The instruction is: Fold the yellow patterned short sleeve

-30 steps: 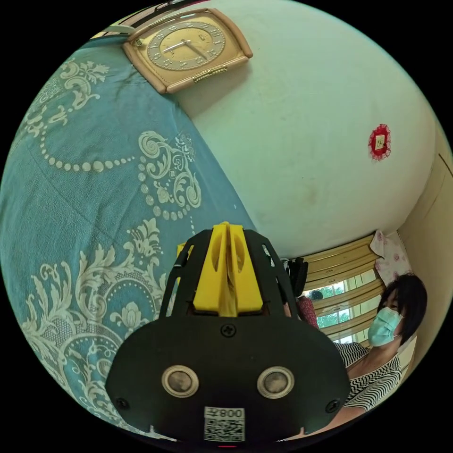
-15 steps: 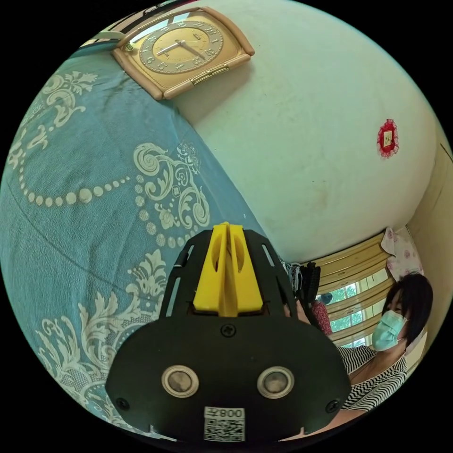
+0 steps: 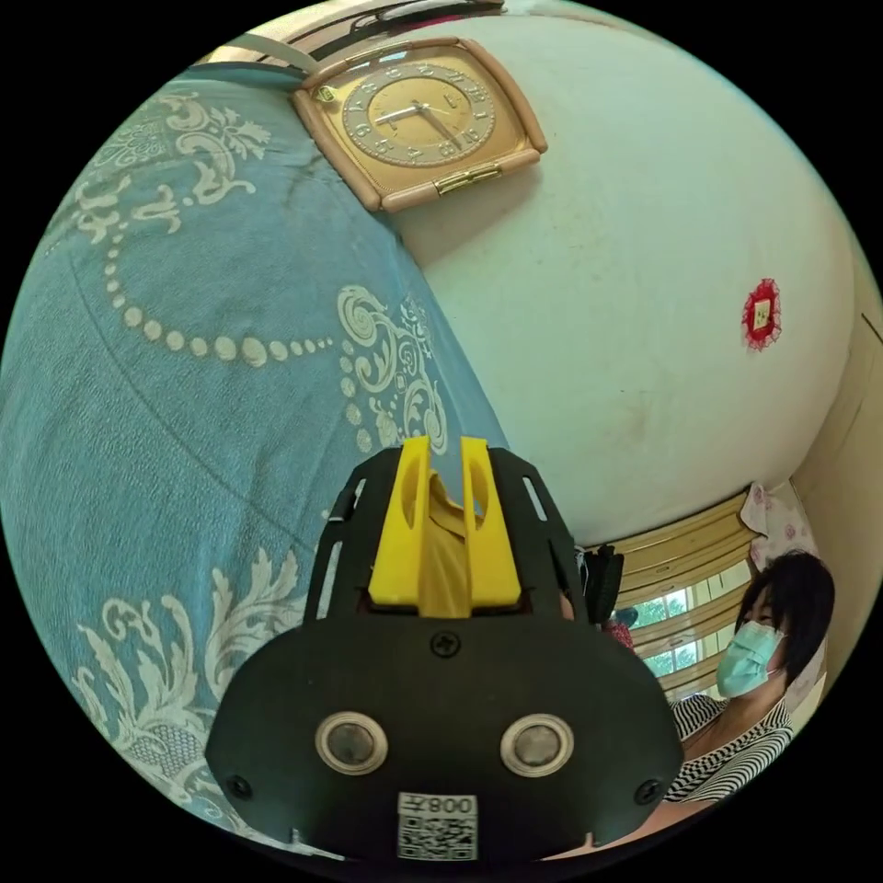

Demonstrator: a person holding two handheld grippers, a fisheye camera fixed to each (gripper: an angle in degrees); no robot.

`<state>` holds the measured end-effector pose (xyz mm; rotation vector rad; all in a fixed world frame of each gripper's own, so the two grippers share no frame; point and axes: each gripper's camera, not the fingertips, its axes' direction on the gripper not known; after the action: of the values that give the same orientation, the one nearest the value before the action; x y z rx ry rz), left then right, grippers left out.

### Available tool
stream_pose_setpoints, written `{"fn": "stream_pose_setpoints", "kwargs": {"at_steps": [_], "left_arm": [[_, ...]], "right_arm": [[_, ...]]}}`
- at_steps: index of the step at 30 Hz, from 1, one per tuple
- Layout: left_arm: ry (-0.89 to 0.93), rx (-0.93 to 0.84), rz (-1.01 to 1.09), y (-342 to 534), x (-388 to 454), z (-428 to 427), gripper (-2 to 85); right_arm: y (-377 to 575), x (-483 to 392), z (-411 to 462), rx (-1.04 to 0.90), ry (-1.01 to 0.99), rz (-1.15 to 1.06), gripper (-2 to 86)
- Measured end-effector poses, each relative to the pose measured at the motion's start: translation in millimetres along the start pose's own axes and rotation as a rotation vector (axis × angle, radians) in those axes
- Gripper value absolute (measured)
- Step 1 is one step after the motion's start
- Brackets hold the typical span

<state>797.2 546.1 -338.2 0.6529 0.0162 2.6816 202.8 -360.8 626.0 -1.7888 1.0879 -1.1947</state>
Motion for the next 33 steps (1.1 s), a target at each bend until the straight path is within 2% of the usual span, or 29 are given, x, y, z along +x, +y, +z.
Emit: {"fn": "stream_pose_setpoints", "kwargs": {"at_steps": [3,6,8,11,17,21,28,33], "left_arm": [[0.034,-0.018,0.055,2,24,5,6.4],[0.017,-0.254,0.223,17,75,48,6.7],[-0.061,-0.410,0.396,39,123,89,7.0],[-0.187,-0.528,0.609,61,174,134,7.4],[-0.476,-0.645,0.946,95,239,192,7.1],[-0.560,-0.703,0.999,109,249,212,4.6],[-0.518,-0.660,0.981,119,280,206,1.2],[-0.502,-0.608,1.005,125,305,193,1.1]], "right_arm": [[11,-44,12,-0.007,0.005,-0.107,4.8],[27,-121,72,-0.172,0.122,-0.313,5.1],[46,-184,136,-0.319,0.224,-0.490,5.4],[74,-244,208,-0.433,0.407,-0.678,5.5],[120,-307,289,-0.474,0.746,-0.884,5.9],[135,-324,311,-0.475,0.814,-0.894,5.6],[152,-363,322,-0.464,0.864,-0.938,1.4],[160,-399,297,-0.359,0.848,-0.955,0.7]]}}
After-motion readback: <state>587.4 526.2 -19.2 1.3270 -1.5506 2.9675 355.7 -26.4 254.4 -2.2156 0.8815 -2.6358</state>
